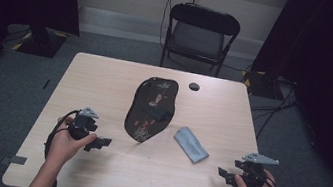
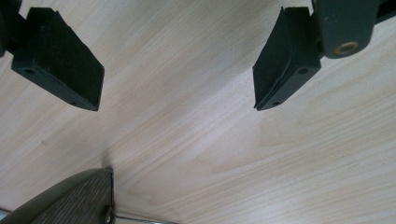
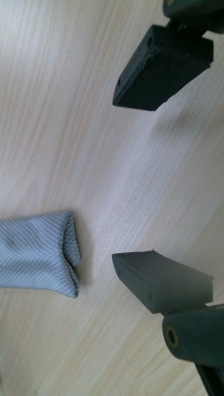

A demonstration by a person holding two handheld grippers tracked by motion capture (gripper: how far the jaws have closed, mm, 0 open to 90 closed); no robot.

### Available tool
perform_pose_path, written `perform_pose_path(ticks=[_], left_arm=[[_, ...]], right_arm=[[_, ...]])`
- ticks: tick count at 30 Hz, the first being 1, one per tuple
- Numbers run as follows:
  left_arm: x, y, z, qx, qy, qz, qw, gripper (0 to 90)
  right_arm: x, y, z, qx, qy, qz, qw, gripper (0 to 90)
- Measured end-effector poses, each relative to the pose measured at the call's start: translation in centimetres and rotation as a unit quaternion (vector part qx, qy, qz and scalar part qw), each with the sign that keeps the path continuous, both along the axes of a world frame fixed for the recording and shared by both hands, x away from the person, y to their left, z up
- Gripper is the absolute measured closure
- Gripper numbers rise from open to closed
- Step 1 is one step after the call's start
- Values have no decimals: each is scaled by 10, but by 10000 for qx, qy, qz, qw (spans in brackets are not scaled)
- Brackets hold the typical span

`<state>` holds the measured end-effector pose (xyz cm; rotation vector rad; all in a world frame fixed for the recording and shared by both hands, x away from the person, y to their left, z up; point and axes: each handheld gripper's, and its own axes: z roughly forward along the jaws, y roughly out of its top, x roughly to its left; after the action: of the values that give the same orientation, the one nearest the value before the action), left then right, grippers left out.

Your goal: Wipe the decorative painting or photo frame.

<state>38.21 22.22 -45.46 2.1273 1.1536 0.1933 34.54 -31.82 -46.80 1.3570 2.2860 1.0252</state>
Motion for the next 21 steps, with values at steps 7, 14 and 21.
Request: perform_pose_path(ticks=[7, 14, 21], left_arm=[[0, 2, -1, 36, 5, -23, 10000, 164], [-1, 4, -1, 75, -18, -10, 10000, 166], [-1, 7, -1, 128, -29, -35, 9999, 167]], right_arm=[[-4, -2, -2, -94, 80, 29, 9999, 195], [-6, -8, -5, 18, 110, -96, 9999, 191], [-10, -12, -8, -31, 150, -99, 9998, 191]])
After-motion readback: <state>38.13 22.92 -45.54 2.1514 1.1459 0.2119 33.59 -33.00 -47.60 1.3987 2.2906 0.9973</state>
